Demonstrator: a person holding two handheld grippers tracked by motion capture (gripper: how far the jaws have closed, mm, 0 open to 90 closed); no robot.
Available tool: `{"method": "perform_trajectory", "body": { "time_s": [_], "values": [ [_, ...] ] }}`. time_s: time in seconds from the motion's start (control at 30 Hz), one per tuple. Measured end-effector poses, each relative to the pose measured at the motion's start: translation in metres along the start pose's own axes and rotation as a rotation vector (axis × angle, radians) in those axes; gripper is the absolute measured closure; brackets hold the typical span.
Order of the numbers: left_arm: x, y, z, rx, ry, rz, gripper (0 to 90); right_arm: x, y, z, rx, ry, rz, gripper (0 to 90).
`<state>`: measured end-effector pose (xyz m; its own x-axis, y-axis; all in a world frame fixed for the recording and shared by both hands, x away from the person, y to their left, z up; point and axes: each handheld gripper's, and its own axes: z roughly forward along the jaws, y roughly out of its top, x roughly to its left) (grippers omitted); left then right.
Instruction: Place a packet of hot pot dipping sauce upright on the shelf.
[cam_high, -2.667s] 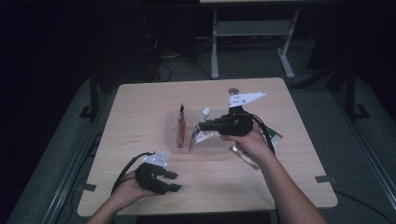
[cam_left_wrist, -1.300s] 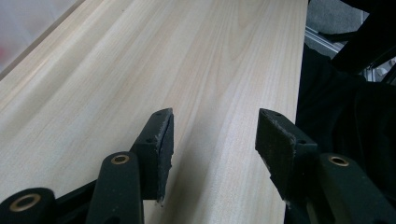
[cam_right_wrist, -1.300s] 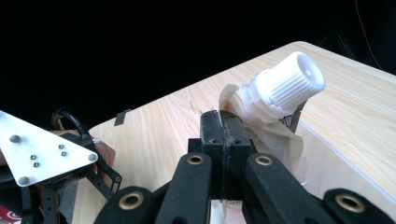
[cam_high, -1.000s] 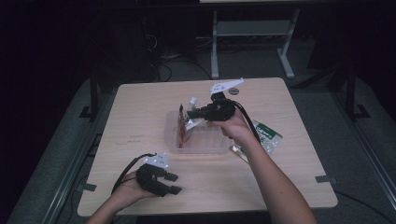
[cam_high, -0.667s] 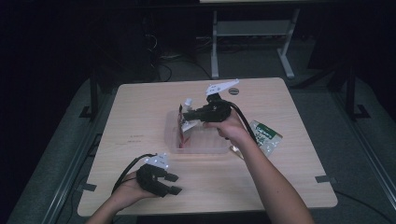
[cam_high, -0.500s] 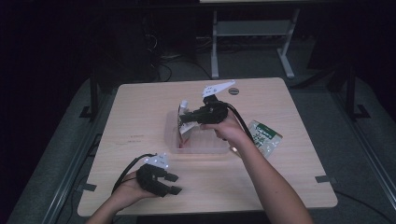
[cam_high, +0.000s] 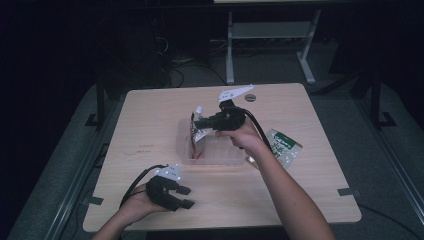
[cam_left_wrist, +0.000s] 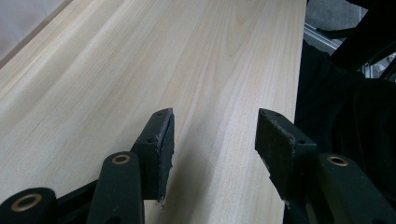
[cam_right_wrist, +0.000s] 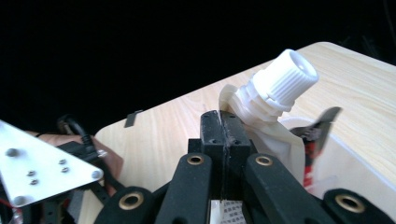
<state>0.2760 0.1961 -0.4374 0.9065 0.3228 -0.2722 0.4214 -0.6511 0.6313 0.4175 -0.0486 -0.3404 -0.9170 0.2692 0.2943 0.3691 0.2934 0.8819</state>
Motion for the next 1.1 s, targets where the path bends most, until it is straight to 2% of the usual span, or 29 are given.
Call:
{"method": "perform_trajectory", "body": {
  "time_s": [0.43,0.7,0.8,1.03,1.1],
  "values": [
    [0.001,0.0,-0.001,0.01,0.004,0.008,47.0,-0.02,0.0,0.003,0.015,-0.067,0.04,89.8],
    [0.0,0.0,0.0,0.004,0.001,-0.004,47.0,-0.025,-0.009,0.006,0.038,-0.089,0.062,89.7],
    [0.001,0.0,0.0,0.012,0.002,0.005,47.0,-0.027,-0.012,0.008,0.051,-0.101,0.069,89.5],
    [0.0,0.0,0.0,0.013,0.0,-0.003,47.0,-0.028,-0.017,0.014,0.083,-0.117,0.071,88.3],
    [0.0,0.0,0.0,0.013,0.0,-0.003,47.0,-0.028,-0.018,0.013,0.071,-0.114,0.075,87.8]
  ]
}}
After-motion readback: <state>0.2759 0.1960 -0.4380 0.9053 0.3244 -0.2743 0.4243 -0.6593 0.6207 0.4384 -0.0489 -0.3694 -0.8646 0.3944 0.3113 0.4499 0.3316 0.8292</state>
